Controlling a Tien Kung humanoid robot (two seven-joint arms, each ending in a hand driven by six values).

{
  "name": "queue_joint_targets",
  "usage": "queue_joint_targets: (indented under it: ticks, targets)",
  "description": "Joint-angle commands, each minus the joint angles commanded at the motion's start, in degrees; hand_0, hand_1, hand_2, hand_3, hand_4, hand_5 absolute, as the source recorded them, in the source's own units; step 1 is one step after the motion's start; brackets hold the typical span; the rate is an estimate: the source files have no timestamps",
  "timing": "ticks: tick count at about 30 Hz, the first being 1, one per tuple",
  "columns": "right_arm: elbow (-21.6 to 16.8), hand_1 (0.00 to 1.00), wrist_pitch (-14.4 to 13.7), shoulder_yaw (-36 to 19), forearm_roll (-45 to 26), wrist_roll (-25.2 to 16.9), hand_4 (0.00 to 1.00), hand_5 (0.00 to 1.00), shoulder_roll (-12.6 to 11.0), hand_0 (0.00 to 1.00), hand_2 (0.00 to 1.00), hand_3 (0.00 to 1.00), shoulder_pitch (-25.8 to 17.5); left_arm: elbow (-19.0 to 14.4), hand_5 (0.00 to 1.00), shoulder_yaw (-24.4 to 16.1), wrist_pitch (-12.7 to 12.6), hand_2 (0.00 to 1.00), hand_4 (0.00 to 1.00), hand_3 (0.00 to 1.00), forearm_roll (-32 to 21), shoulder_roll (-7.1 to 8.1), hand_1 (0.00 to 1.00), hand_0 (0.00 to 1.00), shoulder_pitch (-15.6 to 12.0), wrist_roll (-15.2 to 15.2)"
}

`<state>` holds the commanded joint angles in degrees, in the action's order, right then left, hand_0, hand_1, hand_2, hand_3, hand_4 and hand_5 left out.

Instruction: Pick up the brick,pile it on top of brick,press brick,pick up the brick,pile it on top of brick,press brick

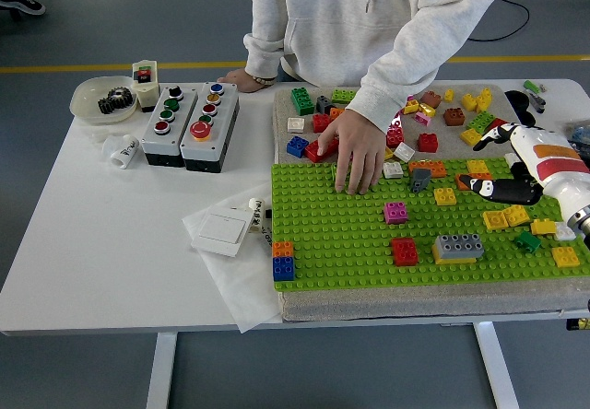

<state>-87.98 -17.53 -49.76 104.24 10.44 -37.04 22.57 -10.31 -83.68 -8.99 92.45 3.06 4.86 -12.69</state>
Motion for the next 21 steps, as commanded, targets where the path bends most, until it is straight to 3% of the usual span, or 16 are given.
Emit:
queue_joint_targets:
  ticks: [8,21]
  targets:
    - [-0.41,0.642,0.86,5.34,0.85,-0.22,0.868,0.359,0.58,0.646,0.662,0.544,3.03,0.00,0.674,0.32,0.08,0.837,0.652,0.622,-0.10,0.04,0.792,0.775,-0.01,-0.03]
    - [4.14,0.600,1.97,14.47,0.28,-0.75,0.836,0.326,5.39,0.606,0.608,0.515,9.26,0.00,0.672,0.49,0.04,0.836,0.653,0.623,-0.08,0.11,0.792,0.774,-0.05,-0.18]
